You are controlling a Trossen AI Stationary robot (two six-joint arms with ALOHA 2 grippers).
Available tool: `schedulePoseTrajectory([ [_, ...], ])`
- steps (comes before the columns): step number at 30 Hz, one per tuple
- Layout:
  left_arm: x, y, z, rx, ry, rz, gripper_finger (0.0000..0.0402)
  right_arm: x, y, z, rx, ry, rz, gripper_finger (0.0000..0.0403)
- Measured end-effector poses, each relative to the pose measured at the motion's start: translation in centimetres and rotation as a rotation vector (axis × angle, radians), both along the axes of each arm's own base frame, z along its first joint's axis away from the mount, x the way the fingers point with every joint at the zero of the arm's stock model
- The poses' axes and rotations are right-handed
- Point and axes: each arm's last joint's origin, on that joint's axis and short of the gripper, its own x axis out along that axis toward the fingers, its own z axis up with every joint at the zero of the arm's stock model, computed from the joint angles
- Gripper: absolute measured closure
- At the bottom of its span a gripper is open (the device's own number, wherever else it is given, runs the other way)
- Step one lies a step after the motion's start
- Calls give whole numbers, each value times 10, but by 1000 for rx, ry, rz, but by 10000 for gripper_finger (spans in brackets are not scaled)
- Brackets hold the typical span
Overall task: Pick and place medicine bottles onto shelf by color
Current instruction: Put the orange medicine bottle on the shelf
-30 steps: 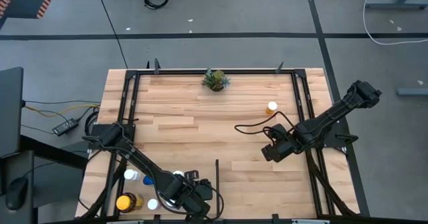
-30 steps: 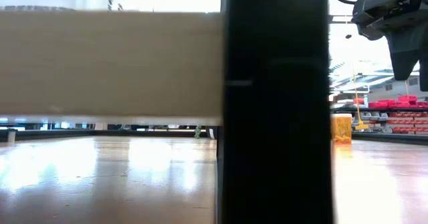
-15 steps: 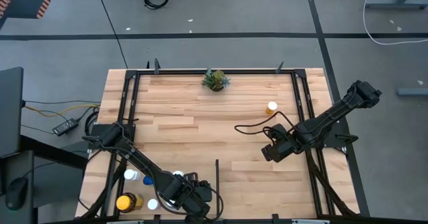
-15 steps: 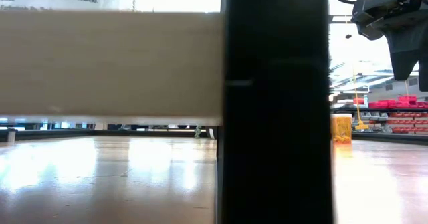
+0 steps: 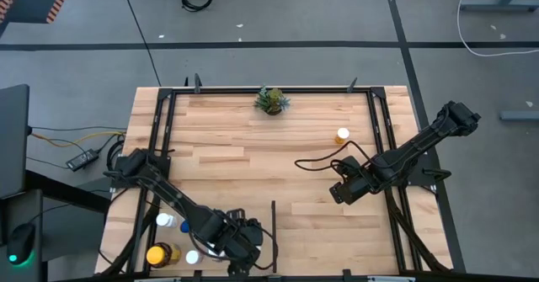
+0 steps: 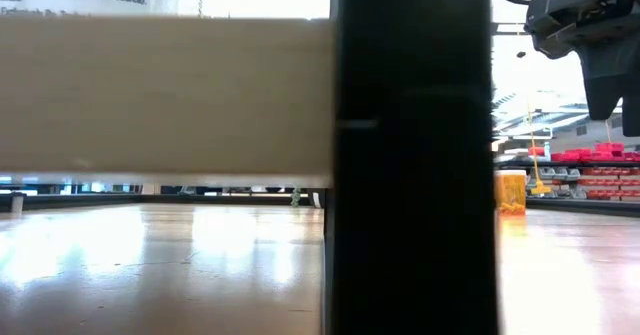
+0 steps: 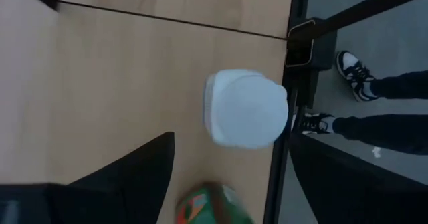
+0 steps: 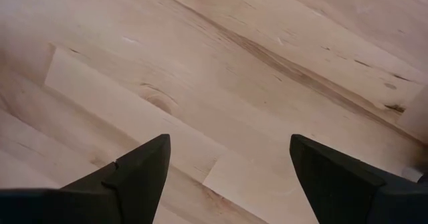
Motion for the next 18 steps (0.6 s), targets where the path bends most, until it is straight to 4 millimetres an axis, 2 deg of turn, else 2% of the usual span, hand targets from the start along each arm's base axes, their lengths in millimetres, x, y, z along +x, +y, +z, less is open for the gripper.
schedulePoseTrajectory([
  [7, -9, 25, 40, -30, -83, 18, 99, 2, 0, 3, -5, -16, 10, 89],
  [11, -13, 50, 65, 2, -164, 73, 99, 6, -6, 9, -24, -30, -24, 89],
  [14, -13, 75, 80, 62, -230, 134, 103, 11, -20, 9, -41, -11, -48, 89],
  [18, -10, 119, 94, 154, -257, 187, 114, 21, -51, 9, -37, 16, -77, 89],
])
